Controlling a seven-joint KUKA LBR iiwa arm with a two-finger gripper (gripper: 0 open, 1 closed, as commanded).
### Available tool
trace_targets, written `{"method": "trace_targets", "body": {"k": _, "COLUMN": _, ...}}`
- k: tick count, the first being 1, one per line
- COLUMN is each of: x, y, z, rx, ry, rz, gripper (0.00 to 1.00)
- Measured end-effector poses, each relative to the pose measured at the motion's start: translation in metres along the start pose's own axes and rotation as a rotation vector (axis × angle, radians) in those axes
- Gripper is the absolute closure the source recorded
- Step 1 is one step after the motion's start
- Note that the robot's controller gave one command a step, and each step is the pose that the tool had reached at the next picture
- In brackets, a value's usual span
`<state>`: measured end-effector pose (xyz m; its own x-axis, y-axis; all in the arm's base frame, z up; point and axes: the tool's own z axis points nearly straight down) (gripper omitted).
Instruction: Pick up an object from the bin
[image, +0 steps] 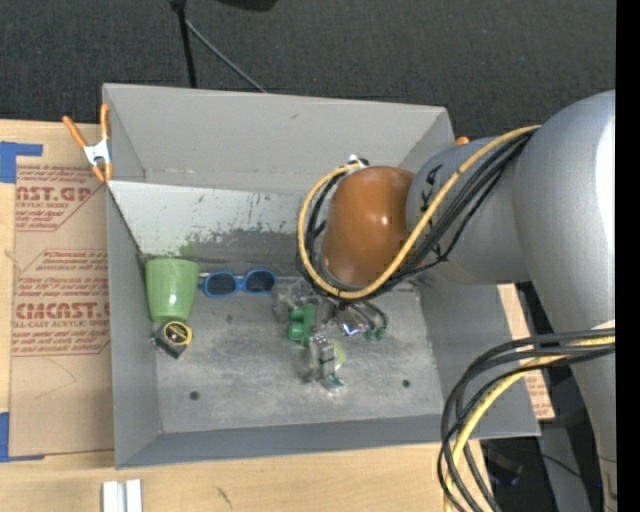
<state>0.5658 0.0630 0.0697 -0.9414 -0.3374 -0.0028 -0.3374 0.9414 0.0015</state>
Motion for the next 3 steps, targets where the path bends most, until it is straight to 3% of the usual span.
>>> {"method": "trace_targets", "body": {"k": 1, "x": 0.029, "y": -0.004, "z": -0.009, "rx": 0.000, "ry": 0.004, "rz": 0.019, "gripper": 0.00}}
{"method": "trace_targets", "body": {"k": 2, "x": -0.011, "y": -0.009, "z": -0.066, "rx": 0.003, "ry": -0.008, "rz": 0.013, "gripper": 0.00}}
{"method": "trace_targets", "body": {"k": 3, "x": 0.002, "y": -0.016, "z": -0.021, "rx": 0.000, "ry": 0.005, "rz": -0.021, "gripper": 0.00}}
